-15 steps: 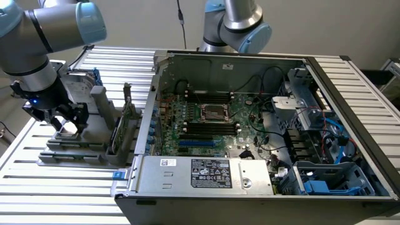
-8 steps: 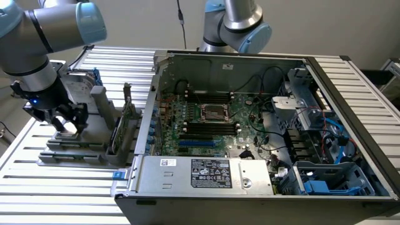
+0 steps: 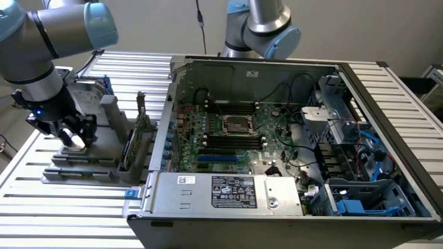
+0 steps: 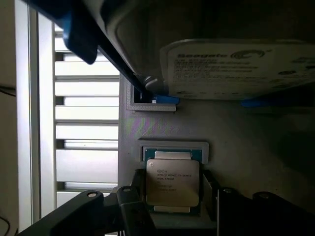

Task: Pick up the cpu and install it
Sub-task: 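Pick up the cpu and move it towards the insertion slot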

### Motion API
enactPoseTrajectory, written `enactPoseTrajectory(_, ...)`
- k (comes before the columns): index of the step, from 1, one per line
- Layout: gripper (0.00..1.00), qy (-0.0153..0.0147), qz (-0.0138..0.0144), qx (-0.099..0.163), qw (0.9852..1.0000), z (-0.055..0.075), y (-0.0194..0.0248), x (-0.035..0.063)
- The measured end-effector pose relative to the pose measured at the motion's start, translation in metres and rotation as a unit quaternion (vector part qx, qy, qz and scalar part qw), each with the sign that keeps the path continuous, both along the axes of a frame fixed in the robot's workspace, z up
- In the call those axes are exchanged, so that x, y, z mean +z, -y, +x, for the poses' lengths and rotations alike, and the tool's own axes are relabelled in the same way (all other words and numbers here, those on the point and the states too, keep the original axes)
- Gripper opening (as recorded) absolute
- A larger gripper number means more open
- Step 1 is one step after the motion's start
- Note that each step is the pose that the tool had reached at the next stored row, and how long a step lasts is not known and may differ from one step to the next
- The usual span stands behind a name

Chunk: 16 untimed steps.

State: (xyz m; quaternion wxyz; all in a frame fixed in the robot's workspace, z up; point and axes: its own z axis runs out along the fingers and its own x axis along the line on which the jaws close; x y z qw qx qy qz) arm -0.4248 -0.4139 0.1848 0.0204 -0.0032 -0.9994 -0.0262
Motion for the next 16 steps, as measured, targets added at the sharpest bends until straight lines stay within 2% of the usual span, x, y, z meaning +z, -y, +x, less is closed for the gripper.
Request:
enactPoseTrajectory(4,0.55,0.0001,0.0018,0.000,1.0000,0.000,0.0000,0.0000)
enactPoseTrajectory(9,0.55,0.0001,0.0062,0.000,1.0000,0.000,0.0000,0.0035)
enactPoseTrajectory(12,0.55,0.0001,0.0093,0.000,1.0000,0.000,0.0000,0.0107)
enactPoseTrajectory(16,0.55,0.0001,0.0103,0.000,0.9999,0.000,0.0000,0.0264)
